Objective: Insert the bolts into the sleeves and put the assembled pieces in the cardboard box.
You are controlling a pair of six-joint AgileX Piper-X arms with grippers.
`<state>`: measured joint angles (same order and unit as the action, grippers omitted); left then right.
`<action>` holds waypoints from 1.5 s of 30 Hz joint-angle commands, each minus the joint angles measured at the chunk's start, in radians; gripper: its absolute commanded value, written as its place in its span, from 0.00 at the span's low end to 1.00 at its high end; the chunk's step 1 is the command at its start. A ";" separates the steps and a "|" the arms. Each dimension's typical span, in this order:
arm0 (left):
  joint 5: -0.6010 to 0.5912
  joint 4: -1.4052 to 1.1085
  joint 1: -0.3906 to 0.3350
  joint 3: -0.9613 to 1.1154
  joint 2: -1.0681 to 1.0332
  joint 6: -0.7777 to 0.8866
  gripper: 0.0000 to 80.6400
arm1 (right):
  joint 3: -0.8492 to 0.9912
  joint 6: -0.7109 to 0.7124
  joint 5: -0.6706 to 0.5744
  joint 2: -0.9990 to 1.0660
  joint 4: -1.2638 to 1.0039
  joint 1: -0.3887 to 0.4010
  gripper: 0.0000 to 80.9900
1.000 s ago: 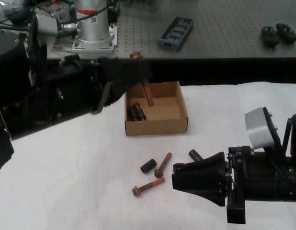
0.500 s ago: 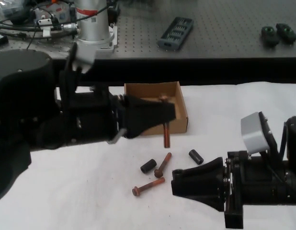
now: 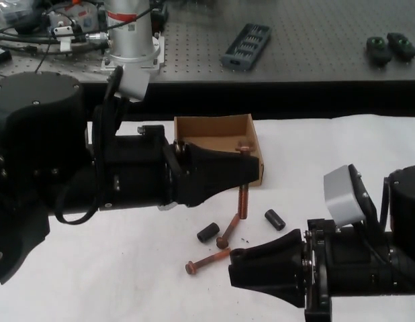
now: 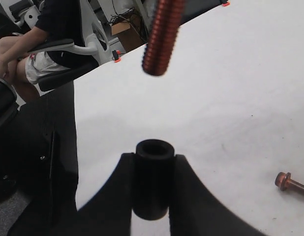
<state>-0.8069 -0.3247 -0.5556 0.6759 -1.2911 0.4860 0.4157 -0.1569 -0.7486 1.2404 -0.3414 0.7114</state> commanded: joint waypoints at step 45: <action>0.071 0.037 -0.003 0.007 0.003 -0.102 0.01 | 0.057 -0.068 0.052 0.000 -0.024 0.000 0.01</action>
<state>-0.7408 -0.2729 -0.5556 0.6759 -1.2911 0.3907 0.4592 -0.2088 -0.6953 1.2421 -0.3451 0.7114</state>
